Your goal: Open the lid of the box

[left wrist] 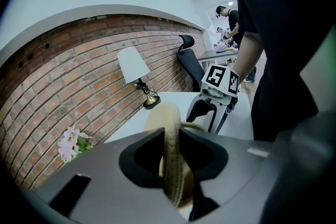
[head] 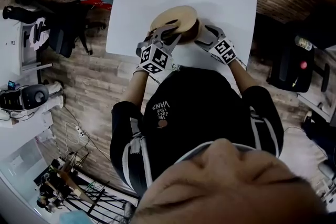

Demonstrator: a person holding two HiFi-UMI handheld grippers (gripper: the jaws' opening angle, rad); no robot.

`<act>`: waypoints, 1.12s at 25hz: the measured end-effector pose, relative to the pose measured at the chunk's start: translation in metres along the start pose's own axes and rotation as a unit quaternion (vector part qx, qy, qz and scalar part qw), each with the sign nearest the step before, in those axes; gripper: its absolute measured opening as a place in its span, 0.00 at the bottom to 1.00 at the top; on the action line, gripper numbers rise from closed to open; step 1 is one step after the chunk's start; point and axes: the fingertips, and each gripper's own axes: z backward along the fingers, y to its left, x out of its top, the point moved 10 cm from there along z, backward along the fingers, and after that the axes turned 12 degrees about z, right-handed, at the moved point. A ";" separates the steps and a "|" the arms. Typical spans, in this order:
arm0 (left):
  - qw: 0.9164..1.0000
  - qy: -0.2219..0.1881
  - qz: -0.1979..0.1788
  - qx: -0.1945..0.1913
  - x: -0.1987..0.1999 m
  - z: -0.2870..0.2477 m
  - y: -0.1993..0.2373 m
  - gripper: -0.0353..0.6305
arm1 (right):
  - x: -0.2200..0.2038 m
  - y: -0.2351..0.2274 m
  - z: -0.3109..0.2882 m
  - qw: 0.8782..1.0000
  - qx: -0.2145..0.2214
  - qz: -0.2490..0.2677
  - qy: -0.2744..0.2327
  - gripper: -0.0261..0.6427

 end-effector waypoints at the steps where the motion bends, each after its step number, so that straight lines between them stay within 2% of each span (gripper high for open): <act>1: 1.000 -0.004 0.003 0.002 0.000 0.001 0.001 0.19 | 0.000 0.000 0.001 1.000 -0.004 -0.001 0.001 0.54; 10: 0.998 -0.038 0.040 0.016 -0.004 0.008 0.024 0.19 | 0.003 -0.001 0.008 0.999 -0.037 -0.016 0.015 0.54; 18: 0.995 -0.066 0.076 0.026 -0.012 0.016 0.045 0.18 | 0.009 0.000 0.020 0.996 -0.075 -0.053 0.002 0.54; 24: 0.992 -0.079 0.092 0.033 -0.017 0.021 0.055 0.18 | 0.010 -0.001 0.032 0.987 -0.106 -0.116 -0.025 0.54; 28: 0.990 -0.087 0.103 0.041 -0.024 0.027 0.062 0.18 | 0.026 -0.010 0.047 0.973 -0.145 -0.163 -0.077 0.54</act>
